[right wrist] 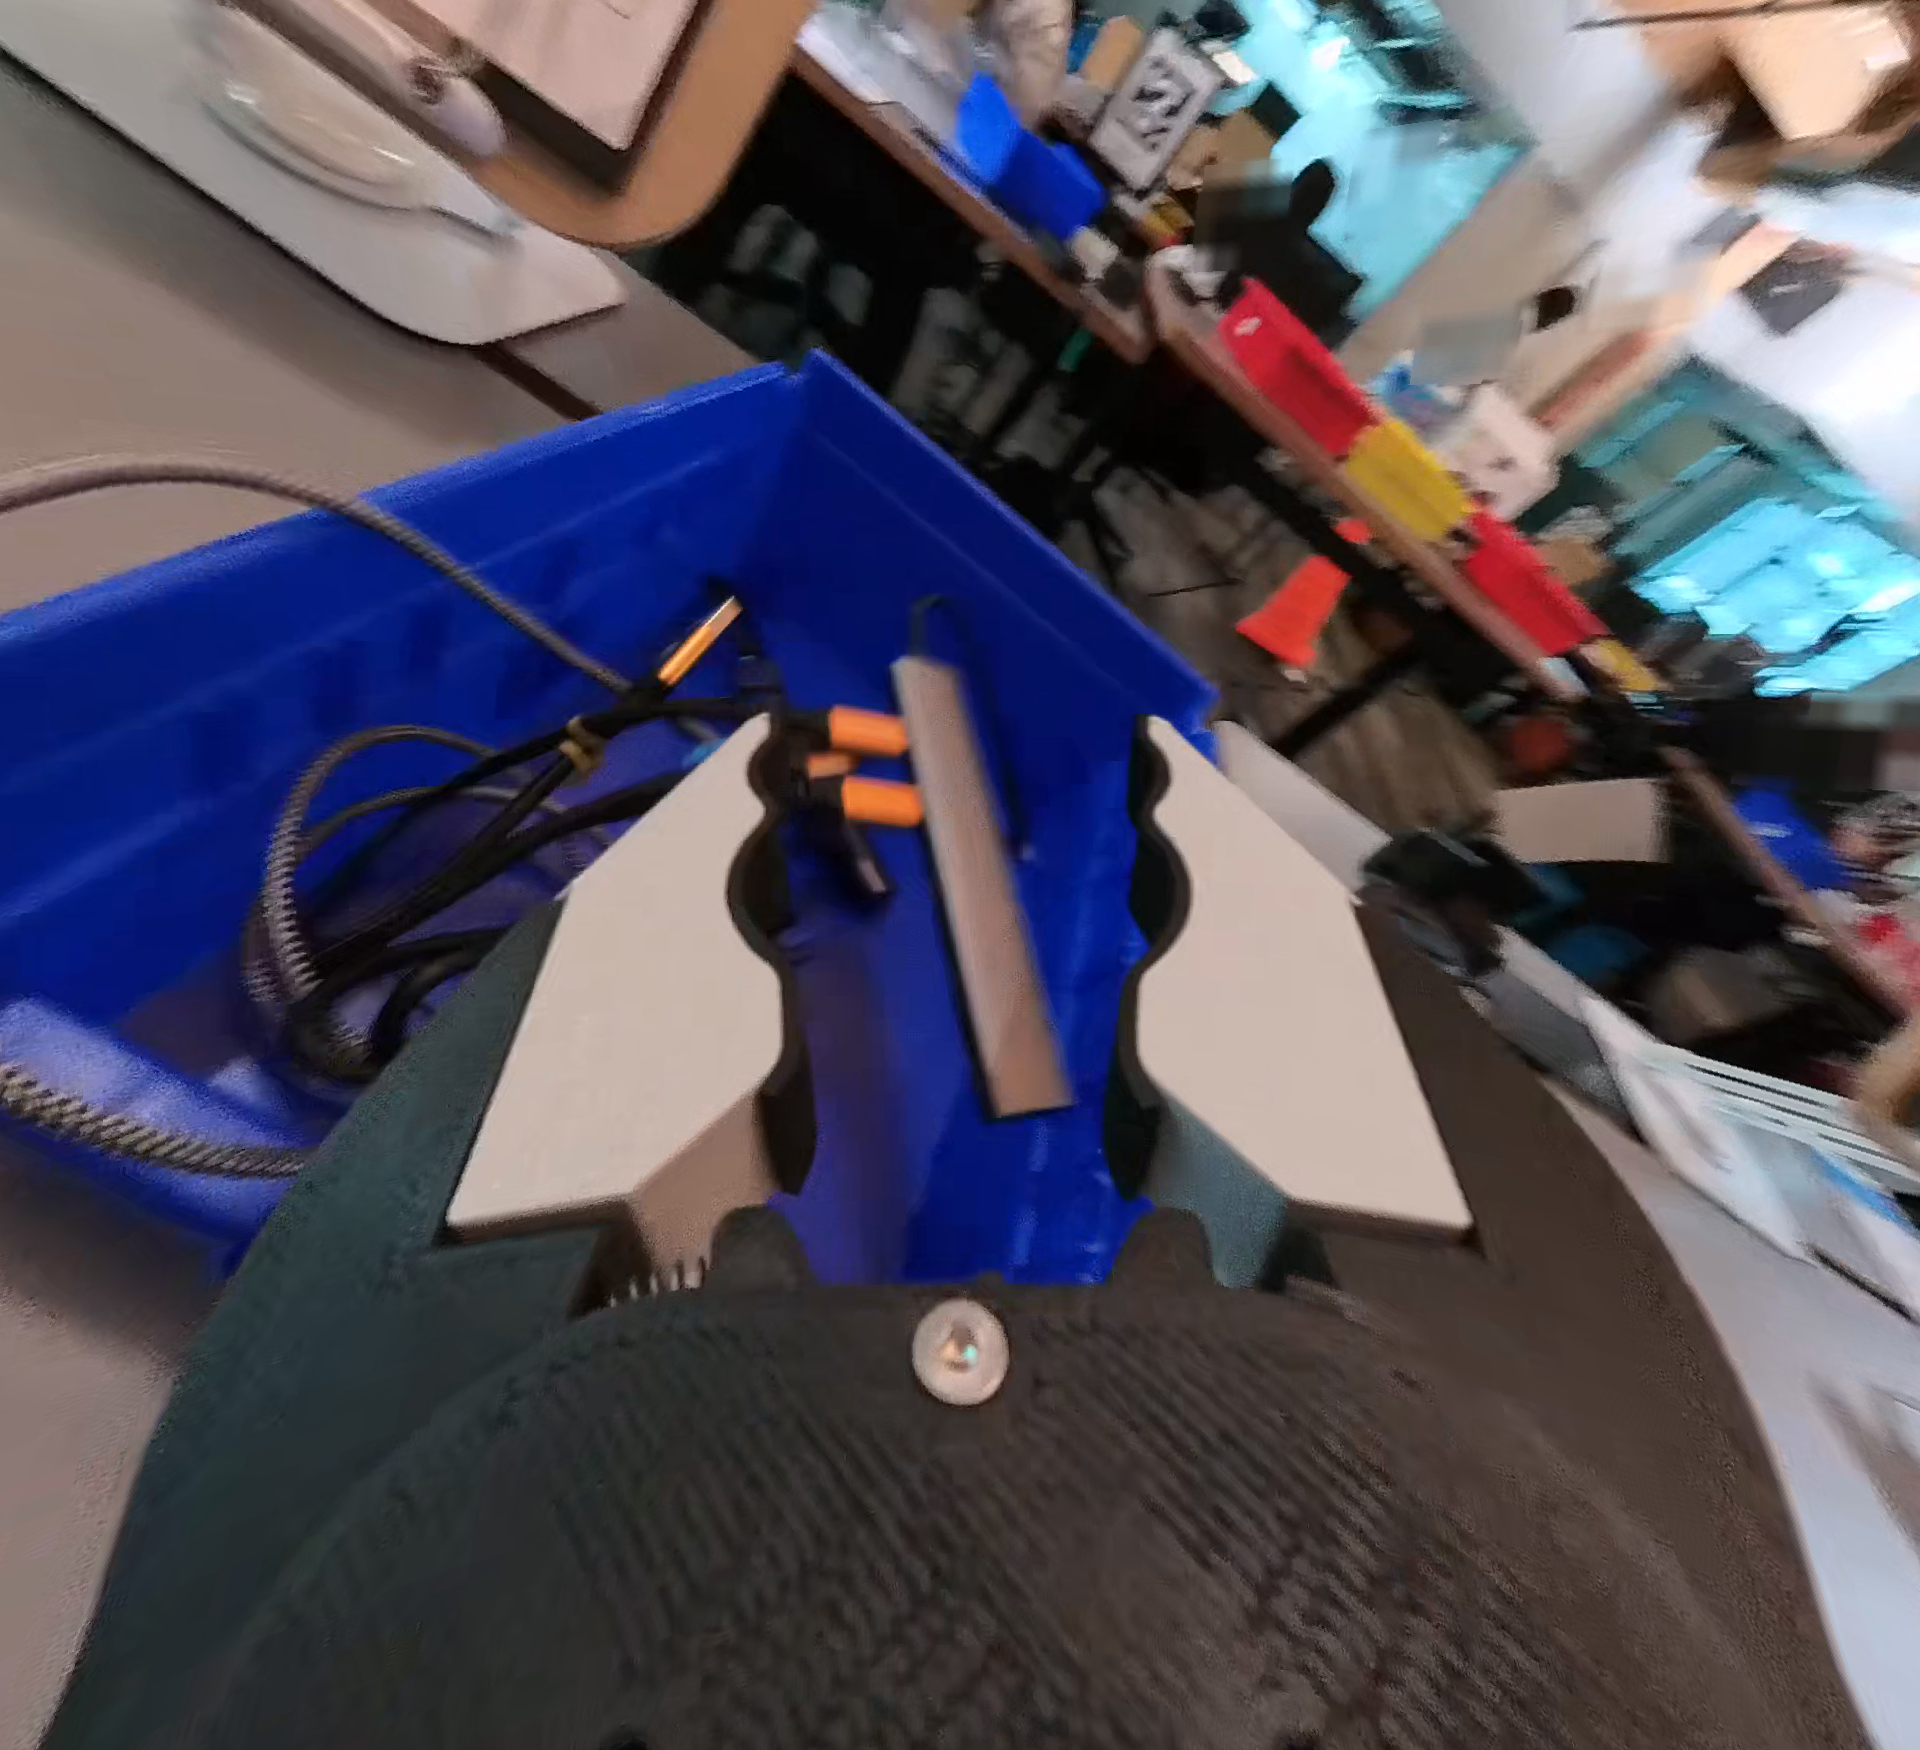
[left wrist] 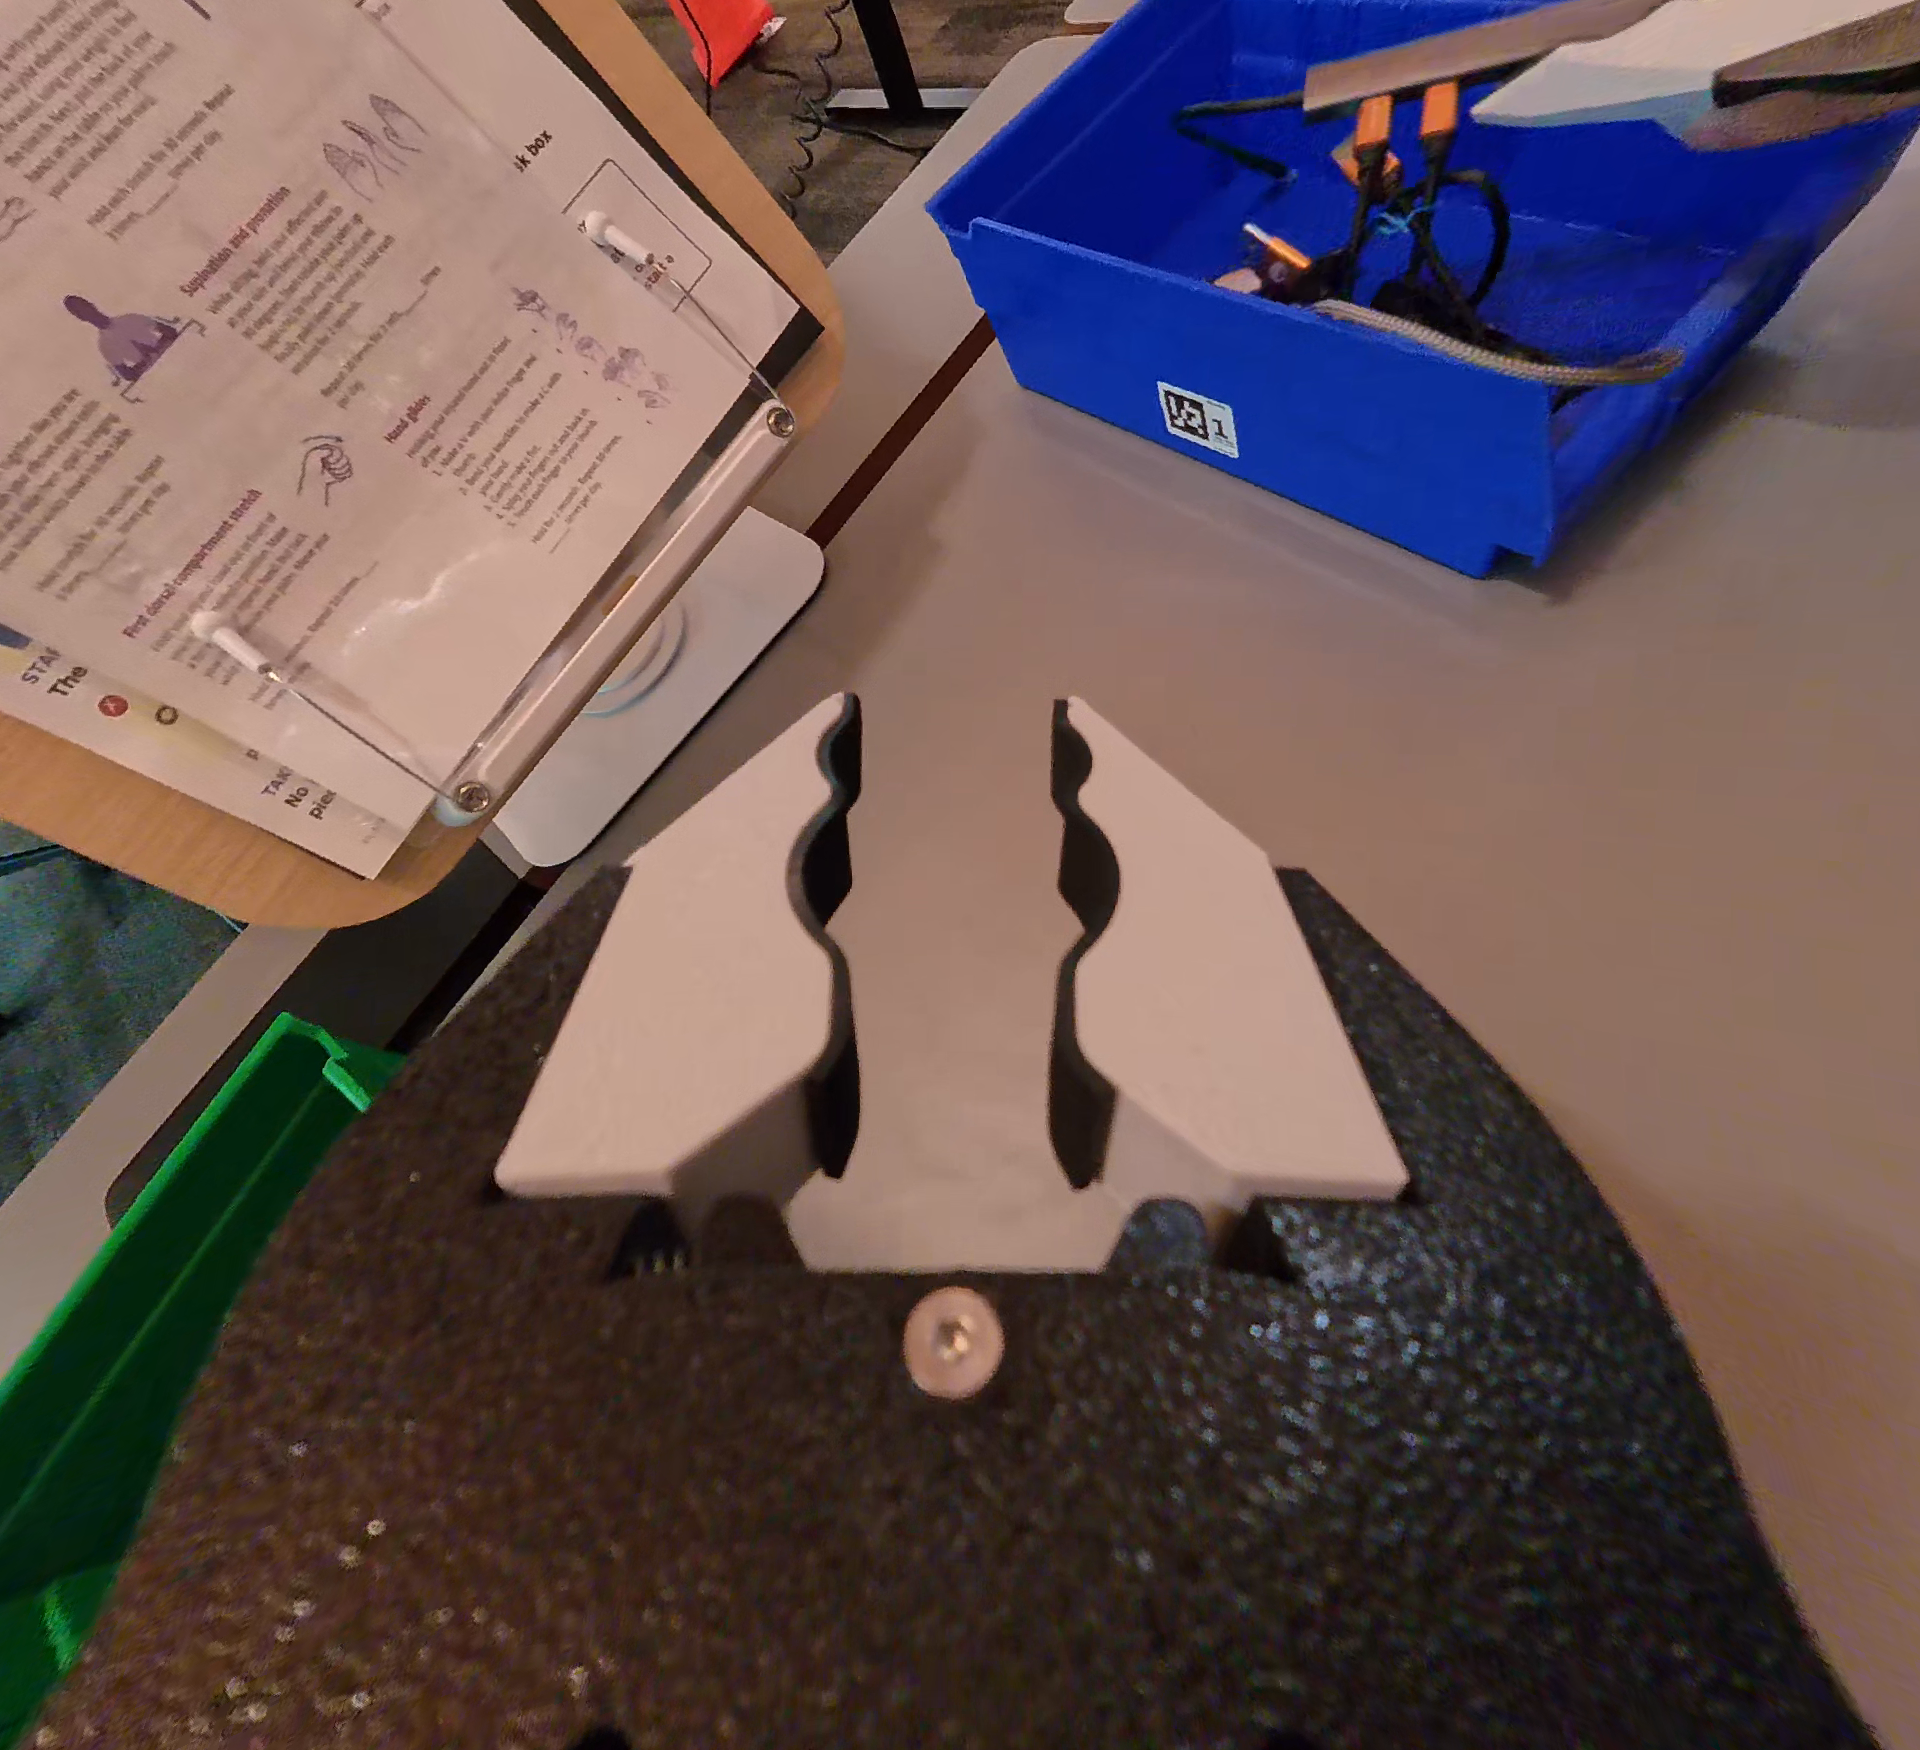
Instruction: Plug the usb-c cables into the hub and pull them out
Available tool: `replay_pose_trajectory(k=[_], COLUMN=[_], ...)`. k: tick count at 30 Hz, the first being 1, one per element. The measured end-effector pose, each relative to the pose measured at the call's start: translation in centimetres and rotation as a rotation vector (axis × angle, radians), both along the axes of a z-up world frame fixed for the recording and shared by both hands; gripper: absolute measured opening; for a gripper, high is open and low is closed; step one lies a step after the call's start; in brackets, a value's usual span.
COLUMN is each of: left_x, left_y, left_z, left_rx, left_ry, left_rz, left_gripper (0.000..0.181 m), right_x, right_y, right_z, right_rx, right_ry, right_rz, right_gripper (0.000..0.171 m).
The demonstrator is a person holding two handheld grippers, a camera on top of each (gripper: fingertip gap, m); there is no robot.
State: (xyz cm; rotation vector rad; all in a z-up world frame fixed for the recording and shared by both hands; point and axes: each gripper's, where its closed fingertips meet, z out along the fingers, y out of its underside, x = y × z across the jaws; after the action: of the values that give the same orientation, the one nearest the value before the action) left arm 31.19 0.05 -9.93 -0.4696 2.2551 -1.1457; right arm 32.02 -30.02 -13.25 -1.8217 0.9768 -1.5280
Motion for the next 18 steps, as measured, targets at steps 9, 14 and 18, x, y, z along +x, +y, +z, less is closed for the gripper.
replay_pose_trajectory(k=[9, 14, 18], left_x=[-1.5, -4.5, -6.0], left_y=[-3.3, -10.9, -15.8], left_z=[-0.7, -6.3, -11.4], left_rx=[-0.08, -0.224, -0.205], left_ry=[0.038, 0.201, 0.265], left_rz=[-0.09, -0.172, -0.13], left_gripper=[0.038, 0.06, 0.072], right_x=[-4.1, -6.2, -6.7], right_y=[-4.4, -10.0, -8.9], right_z=[6.7, 5.0, 0.2], right_rx=[-0.053, 0.111, 0.462], right_ry=[-0.375, -0.29, -0.026], right_rz=[-0.19, -0.357, -0.184], right_gripper=[0.093, 0.075, 0.062])
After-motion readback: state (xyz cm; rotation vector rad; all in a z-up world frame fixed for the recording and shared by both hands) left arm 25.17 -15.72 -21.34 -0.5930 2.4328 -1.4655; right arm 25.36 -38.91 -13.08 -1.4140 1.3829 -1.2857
